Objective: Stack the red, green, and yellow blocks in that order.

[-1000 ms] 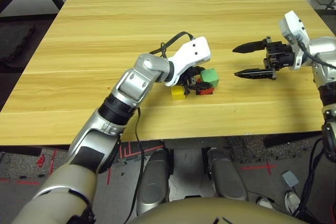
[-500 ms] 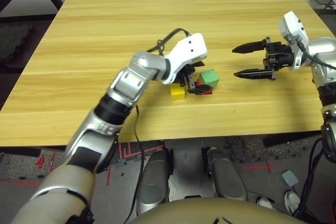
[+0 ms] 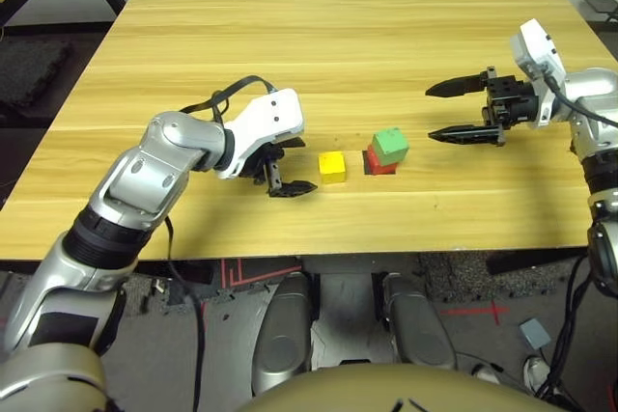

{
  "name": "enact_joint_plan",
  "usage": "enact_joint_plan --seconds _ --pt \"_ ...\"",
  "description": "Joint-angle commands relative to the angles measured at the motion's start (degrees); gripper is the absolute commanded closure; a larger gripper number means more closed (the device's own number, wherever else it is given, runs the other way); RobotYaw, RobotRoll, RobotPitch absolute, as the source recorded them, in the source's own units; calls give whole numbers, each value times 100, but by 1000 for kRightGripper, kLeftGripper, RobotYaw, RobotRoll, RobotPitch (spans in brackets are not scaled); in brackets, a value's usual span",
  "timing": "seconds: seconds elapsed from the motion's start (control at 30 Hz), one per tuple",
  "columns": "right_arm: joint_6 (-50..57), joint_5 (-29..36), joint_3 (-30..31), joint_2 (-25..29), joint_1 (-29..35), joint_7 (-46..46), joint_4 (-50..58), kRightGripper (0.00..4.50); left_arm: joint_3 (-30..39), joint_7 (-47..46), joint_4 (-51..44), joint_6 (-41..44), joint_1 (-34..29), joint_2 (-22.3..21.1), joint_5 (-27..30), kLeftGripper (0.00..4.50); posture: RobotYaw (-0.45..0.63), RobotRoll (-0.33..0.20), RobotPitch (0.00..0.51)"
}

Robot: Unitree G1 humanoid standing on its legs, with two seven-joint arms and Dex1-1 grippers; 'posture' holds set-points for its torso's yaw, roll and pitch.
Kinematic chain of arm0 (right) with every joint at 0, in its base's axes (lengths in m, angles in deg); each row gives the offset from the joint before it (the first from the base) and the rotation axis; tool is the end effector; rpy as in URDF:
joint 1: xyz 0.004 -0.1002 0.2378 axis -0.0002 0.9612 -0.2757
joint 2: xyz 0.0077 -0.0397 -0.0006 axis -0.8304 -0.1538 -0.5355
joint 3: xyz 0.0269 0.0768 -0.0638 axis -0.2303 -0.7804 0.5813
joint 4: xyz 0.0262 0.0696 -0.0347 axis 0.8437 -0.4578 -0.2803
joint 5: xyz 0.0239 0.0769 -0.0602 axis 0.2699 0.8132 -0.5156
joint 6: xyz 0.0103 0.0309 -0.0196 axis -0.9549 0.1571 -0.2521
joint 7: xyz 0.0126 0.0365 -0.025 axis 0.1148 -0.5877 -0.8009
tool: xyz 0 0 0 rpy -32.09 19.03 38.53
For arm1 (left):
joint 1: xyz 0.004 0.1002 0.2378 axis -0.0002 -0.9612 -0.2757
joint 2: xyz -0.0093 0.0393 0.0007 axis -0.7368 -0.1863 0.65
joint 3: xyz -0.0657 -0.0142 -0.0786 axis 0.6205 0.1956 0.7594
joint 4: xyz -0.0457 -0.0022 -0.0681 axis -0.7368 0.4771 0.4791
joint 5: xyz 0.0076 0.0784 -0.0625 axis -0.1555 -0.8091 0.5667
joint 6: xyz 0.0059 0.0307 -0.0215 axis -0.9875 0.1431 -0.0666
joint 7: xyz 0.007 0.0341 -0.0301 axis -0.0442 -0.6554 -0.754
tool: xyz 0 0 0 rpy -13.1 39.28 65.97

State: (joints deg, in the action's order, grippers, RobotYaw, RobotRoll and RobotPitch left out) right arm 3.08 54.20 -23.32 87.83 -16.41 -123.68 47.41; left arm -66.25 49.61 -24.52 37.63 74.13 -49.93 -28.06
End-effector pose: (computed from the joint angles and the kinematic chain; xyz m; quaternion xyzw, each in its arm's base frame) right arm 0.3328 -0.2628 0.2057 -0.1621 0.0524 0.6522 0.7387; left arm 0.2640 0.1897 0.1865 0.2595 0.1992 -0.5248 0.7858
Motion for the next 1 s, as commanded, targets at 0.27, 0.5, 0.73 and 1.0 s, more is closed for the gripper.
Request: enact_joint_plan --seconds 0.27,0.5,0.73,1.0 --pt "60 -74 -84 33 43 -26 101 0 -242 -155 298 -205 87 382 -100 34 190 -8 147" --pt "163 -76 -133 39 115 6 244 0 -377 -176 563 -400 52 522 -207 34 179 -7 151" --pt "223 -30 -149 86 216 -71 412 0 -423 -207 761 -548 -9 623 -333 980 175 -4 155" --pt "233 410 124 493 219 -91 473 0 -139 -244 188 282 219 591 4 2600 182 5 152"
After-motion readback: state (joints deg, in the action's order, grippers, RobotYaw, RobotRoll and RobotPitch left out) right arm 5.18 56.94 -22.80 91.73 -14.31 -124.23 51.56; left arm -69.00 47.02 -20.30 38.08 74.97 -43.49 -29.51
